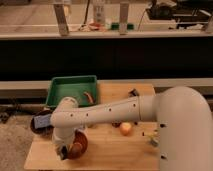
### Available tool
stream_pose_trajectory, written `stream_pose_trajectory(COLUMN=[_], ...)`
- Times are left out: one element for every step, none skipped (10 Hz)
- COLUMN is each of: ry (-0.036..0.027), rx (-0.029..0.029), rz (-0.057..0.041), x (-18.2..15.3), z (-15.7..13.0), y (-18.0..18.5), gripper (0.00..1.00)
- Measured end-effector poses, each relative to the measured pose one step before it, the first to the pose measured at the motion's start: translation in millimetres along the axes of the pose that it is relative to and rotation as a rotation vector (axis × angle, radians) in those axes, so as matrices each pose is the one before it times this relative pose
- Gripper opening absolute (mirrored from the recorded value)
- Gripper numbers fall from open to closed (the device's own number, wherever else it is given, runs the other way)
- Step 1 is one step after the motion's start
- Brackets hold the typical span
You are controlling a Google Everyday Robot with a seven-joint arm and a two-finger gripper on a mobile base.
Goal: Wipe red bowl with eraser
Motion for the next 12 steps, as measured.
stream_pose_trajectory(ry=[-0.00866,-0.00019,-0.00073,0.00086,0.00219,0.00276,0.00126,-0.00144,0.00197,0.00527,0.01197,0.01138], rx=[0.00032,0.00006,-0.00245,-0.00526,-0.00889,-0.00611,-0.00513,-0.00614,-0.00324,-0.00379,-0.00356,-0.00174], rz=[-0.00342,0.00574,0.01170,0.01905,0.01918,0.01815,0.01505,0.01856,0.01182,0.01423,0.01540,0.01256], x=[-6.31,-2.88,-5.02,-5.64,-5.17,-3.00,-1.58,-1.37,0.43,2.01,4.79,4.47], z=[1.51,-0.77,-1.73,-2.62,-3.07,-2.84,-1.59,0.40,0.03,-1.04,-2.88,-2.75], y=[0.43,2.90,6.95,9.83,9.77,7.57,5.33,5.74,4.31,5.63,6.39,5.26], gripper=[0.00,0.00,0.00,0.00,0.00,0.00,0.00,0.00,0.00,0.00,0.00,0.00])
